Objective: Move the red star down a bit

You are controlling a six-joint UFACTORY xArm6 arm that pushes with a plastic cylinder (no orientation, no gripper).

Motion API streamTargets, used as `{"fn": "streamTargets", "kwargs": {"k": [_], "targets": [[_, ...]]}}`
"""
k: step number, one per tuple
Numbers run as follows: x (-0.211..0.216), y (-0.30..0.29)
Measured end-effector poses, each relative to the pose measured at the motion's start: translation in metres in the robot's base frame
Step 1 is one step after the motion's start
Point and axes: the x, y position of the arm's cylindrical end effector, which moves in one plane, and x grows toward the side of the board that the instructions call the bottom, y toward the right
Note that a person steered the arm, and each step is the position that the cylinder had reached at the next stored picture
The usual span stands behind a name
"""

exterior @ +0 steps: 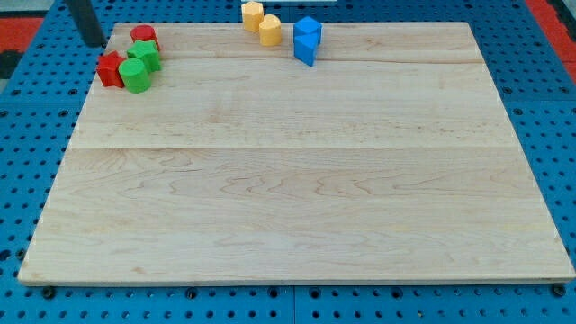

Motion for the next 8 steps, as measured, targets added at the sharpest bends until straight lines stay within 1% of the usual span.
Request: {"fn": "streamTargets", "kwargs": {"k": [1,2,3,4,5,6,8], "targets": [[-0.003,0.038],[0.004,0.051],[0.004,0.035],[0.028,0.004],[0.050,0.004],[0.085,0.013],[0.168,0.034]]}}
